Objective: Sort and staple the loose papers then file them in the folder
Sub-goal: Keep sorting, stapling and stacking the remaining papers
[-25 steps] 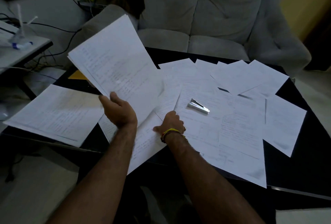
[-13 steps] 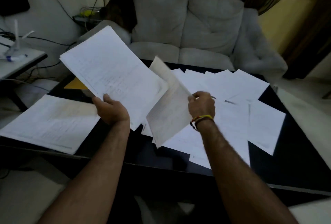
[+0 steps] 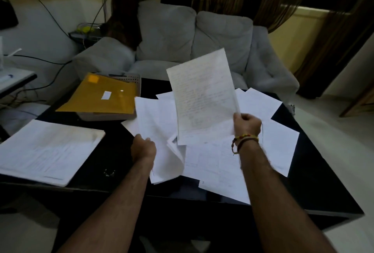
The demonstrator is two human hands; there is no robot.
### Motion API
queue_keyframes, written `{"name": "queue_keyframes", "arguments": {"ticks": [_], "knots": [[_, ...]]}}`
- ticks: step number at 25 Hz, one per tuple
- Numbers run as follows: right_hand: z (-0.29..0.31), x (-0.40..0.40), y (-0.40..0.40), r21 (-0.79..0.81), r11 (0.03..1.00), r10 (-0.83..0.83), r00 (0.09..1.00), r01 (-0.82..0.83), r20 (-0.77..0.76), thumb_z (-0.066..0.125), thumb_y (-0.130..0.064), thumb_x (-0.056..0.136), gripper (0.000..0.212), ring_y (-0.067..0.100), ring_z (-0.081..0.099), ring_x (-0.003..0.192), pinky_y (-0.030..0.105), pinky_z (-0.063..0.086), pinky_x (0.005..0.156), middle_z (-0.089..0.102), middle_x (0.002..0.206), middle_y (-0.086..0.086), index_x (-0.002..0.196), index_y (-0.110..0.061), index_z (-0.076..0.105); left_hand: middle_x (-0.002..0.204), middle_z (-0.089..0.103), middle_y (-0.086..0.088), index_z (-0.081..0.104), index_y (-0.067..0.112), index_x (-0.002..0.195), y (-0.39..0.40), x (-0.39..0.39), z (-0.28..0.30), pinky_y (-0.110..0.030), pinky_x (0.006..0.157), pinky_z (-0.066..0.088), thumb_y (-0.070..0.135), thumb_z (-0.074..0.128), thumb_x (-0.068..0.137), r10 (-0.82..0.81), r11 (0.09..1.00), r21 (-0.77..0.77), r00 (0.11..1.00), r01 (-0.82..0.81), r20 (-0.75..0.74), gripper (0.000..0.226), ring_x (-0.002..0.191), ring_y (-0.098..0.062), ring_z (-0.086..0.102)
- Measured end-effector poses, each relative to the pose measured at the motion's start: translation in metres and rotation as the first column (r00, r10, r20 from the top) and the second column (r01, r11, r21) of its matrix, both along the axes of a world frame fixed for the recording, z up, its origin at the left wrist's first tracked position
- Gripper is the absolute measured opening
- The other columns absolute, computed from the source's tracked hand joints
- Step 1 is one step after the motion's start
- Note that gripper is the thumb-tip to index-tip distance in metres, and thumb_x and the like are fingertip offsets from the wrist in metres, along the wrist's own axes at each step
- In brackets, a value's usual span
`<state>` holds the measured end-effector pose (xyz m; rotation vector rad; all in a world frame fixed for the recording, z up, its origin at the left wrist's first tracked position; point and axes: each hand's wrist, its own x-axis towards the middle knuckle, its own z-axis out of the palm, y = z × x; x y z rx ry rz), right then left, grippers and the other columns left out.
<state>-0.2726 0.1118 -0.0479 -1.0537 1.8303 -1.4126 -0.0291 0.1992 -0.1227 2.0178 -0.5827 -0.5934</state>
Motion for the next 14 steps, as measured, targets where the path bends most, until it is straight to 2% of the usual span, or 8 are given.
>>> {"name": "queue_keyframes", "arguments": {"ticks": [2,4,7,9,11,13,14], "knots": [[-0.026,0.006,0.008,0.042,0.998,-0.044,0.997,0.042,0.059,0.066,-0.016,0.085,0.014,0.021,0.061,0.075,0.023,0.045,0.071,0.066,0.079,0.005,0.089,-0.005,0.073,0.135,0.05,-0.023,0.047,-0.003,0.131,0.007,-0.005,-0.006,-0.036,0.096,0.04,0.009,0.05,0.095,-0.058,0.996,0.072,0.998,0.057,0.01,0.038,0.123,-0.038,0.048],[-0.041,0.002,0.006,0.042,0.994,-0.105,0.985,0.1,0.138,0.066,-0.017,0.085,0.011,0.021,0.062,0.074,0.025,0.048,0.069,0.066,0.077,0.004,0.084,-0.008,0.073,0.129,0.055,-0.02,0.05,0.001,0.123,0.012,-0.001,-0.012,-0.037,0.092,0.043,0.008,0.049,0.093,-0.103,0.984,0.159,0.989,0.086,0.103,0.031,0.117,-0.037,0.052],[-0.056,0.002,-0.01,0.13,0.991,-0.014,0.977,-0.014,0.211,0.07,-0.022,0.081,0.013,0.023,0.061,0.07,0.038,0.057,0.07,0.064,0.068,0.002,0.072,-0.014,0.068,0.128,0.056,-0.016,0.051,0.004,0.125,0.011,0.002,-0.024,-0.035,0.088,0.044,0.01,0.048,0.095,-0.113,0.98,0.172,0.989,0.095,0.096,0.031,0.114,-0.035,0.054],[-0.072,0.017,-0.01,0.244,0.959,0.116,0.986,-0.142,0.116,0.073,-0.024,0.079,0.016,0.023,0.06,0.068,0.042,0.057,0.073,0.063,0.066,0.002,0.075,-0.009,0.072,0.126,0.057,-0.015,0.052,0.003,0.125,0.007,-0.005,-0.03,-0.03,0.083,0.044,0.013,0.047,0.097,-0.132,0.987,0.094,0.991,0.132,-0.007,0.031,0.108,-0.031,0.056],[-0.097,0.033,0.002,0.348,0.906,0.245,0.969,-0.239,0.028,0.074,-0.025,0.078,0.022,0.022,0.062,0.074,0.034,0.054,0.075,0.065,0.074,0.004,0.088,-0.005,0.075,0.121,0.058,-0.013,0.054,0.002,0.121,0.004,-0.009,-0.038,-0.027,0.079,0.043,0.013,0.048,0.098,-0.166,0.986,0.019,0.984,0.168,-0.061,0.027,0.099,-0.025,0.055],[-0.119,0.042,0.019,0.422,0.863,0.339,0.938,-0.279,-0.074,0.07,-0.021,0.08,0.02,0.026,0.063,0.077,0.022,0.045,0.069,0.063,0.074,0.004,0.085,-0.003,0.074,0.116,0.061,-0.012,0.056,0.001,0.117,0.003,-0.004,-0.05,-0.028,0.078,0.043,0.012,0.05,0.097,-0.176,0.984,-0.035,0.983,0.175,-0.047,0.024,0.1,-0.027,0.058],[-0.123,0.044,0.026,0.441,0.853,0.369,0.921,-0.281,-0.127,0.067,-0.019,0.08,0.019,0.029,0.06,0.072,0.022,0.04,0.061,0.059,0.07,0.004,0.079,0.0,0.071,0.111,0.062,-0.013,0.058,0.001,0.113,0.003,0.0,-0.057,-0.029,0.077,0.043,0.012,0.051,0.096,-0.173,0.984,-0.043,0.984,0.171,-0.033,0.021,0.101,-0.03,0.06]]}}
